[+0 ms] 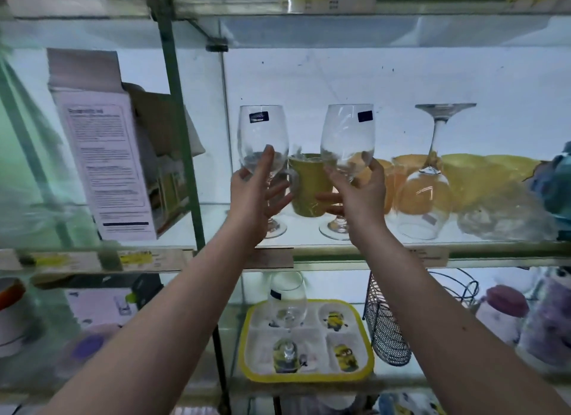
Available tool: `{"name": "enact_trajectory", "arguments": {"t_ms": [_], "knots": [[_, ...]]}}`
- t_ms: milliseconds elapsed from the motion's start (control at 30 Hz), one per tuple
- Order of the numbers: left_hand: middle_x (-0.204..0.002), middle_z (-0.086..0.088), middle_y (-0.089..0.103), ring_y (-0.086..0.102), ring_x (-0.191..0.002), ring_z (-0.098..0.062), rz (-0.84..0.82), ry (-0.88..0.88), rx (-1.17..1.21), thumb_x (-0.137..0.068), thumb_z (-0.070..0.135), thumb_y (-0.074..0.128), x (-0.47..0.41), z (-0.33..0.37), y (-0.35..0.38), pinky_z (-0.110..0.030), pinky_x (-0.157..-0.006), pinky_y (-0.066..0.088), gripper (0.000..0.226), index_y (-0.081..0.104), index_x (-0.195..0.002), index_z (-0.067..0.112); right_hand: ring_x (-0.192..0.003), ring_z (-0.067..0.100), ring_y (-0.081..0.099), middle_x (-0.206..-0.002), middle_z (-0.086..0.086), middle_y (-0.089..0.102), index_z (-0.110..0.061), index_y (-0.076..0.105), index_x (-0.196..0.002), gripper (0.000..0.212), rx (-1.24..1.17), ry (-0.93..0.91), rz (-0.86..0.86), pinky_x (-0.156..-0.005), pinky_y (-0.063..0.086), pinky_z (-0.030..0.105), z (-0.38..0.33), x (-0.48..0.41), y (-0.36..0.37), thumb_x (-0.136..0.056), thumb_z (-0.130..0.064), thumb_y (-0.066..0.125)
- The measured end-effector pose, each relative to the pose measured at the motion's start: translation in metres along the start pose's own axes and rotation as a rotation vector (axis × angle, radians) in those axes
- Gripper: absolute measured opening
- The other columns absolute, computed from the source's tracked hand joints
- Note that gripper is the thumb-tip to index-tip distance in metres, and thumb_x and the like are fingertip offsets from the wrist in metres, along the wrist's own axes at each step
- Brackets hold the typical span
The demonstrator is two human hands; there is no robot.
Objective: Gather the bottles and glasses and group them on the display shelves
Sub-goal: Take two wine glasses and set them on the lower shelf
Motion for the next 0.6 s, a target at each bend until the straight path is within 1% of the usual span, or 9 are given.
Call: {"name": "enact_trajectory", "arguments": {"t_ms": [67,133,167,200,300,333,433,533,600], "knots": [[-0.102,-0.011,0.067,0.068,-0.088,-0.023,-0.027,0.003,-0.007,-0.086,0.041,0.063,-0.001,0.000,-0.002,-0.032,-0.066,0.057,0.044,0.053,-0.117,0.012,-0.064,0.026,0.071,-0.135,0.013,0.048,-0.028,0.034,-0.134,0.071,-0.076,-0.019,0.006,-0.053,0.056,0.032,-0.001,0.004,0.001,-0.078,-0.019,0.077],[-0.095,-0.011,0.068,0.069,-0.079,-0.021,-0.006,0.032,-0.024,-0.088,0.038,0.061,-0.001,-0.001,-0.004,-0.034,-0.075,0.055,0.040,0.053,-0.116,0.011,-0.079,0.032,0.070,-0.136,0.016,0.046,-0.028,0.036,-0.133,0.072,-0.103,-0.040,0.009,-0.060,0.059,0.036,-0.003,0.007,0.001,-0.075,-0.019,0.079],[-0.096,-0.012,0.068,0.069,-0.078,-0.020,-0.011,0.037,-0.022,-0.088,0.038,0.061,0.000,0.000,-0.004,-0.035,-0.077,0.055,0.043,0.050,-0.118,0.010,-0.091,0.037,0.068,-0.137,0.016,0.045,-0.030,0.038,-0.131,0.073,-0.097,-0.059,0.018,-0.061,0.059,0.036,-0.005,0.011,0.002,-0.073,-0.022,0.080],[-0.099,-0.012,0.068,0.069,-0.077,-0.020,-0.015,0.042,-0.016,-0.089,0.037,0.061,0.002,0.001,-0.005,-0.033,-0.076,0.056,0.043,0.048,-0.119,0.009,-0.096,0.038,0.066,-0.137,0.017,0.046,-0.030,0.038,-0.131,0.073,-0.098,-0.067,0.019,-0.062,0.058,0.034,-0.006,0.013,0.003,-0.072,-0.022,0.080],[-0.095,-0.005,0.065,0.069,-0.078,-0.017,-0.035,0.072,0.002,-0.090,0.034,0.059,0.007,0.003,-0.004,-0.027,-0.073,0.058,0.038,0.043,-0.117,0.013,-0.074,0.028,0.069,-0.132,0.021,0.049,-0.030,0.037,-0.130,0.066,-0.097,-0.093,0.024,-0.061,0.058,0.030,-0.012,0.021,0.002,-0.078,-0.013,0.076],[-0.095,-0.003,0.064,0.069,-0.080,-0.017,-0.050,0.080,0.014,-0.090,0.034,0.059,0.009,0.004,-0.004,-0.026,-0.073,0.058,0.039,0.042,-0.119,0.013,-0.076,0.029,0.069,-0.131,0.021,0.050,-0.032,0.037,-0.128,0.066,-0.102,-0.107,0.027,-0.062,0.058,0.028,-0.014,0.023,0.002,-0.079,-0.012,0.075],[-0.102,-0.004,0.063,0.069,-0.084,-0.017,-0.094,0.122,0.029,-0.091,0.030,0.058,0.014,0.005,-0.003,-0.023,-0.072,0.057,0.037,0.041,-0.119,0.013,-0.105,0.042,0.061,-0.131,0.021,0.050,-0.035,0.037,-0.126,0.067,-0.083,-0.136,0.032,-0.065,0.058,0.026,-0.015,0.029,0.004,-0.077,-0.011,0.076],[-0.117,-0.012,0.061,0.070,-0.088,-0.015,-0.127,0.154,0.024,-0.088,0.033,0.060,0.021,0.005,-0.004,-0.023,-0.075,0.056,0.039,0.040,-0.118,0.017,-0.107,0.043,0.060,-0.126,0.023,0.053,-0.036,0.037,-0.124,0.066,-0.084,-0.145,0.045,-0.064,0.056,0.024,-0.020,0.038,0.007,-0.078,-0.007,0.075],[-0.119,-0.012,0.060,0.070,-0.087,-0.014,-0.138,0.189,0.033,-0.088,0.031,0.060,0.027,0.007,-0.004,-0.024,-0.078,0.056,0.032,0.044,-0.113,0.020,-0.108,0.041,0.060,-0.125,0.021,0.053,-0.037,0.037,-0.123,0.067,-0.075,-0.166,0.038,-0.071,0.058,0.028,-0.026,0.044,0.009,-0.078,-0.007,0.075]]}}
Point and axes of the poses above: each hand's wrist, its own x-axis away from the middle knuckle, its own y-axis out of the palm, z = x × y, the point moved 6 cm from there along -x, towards the middle knuckle
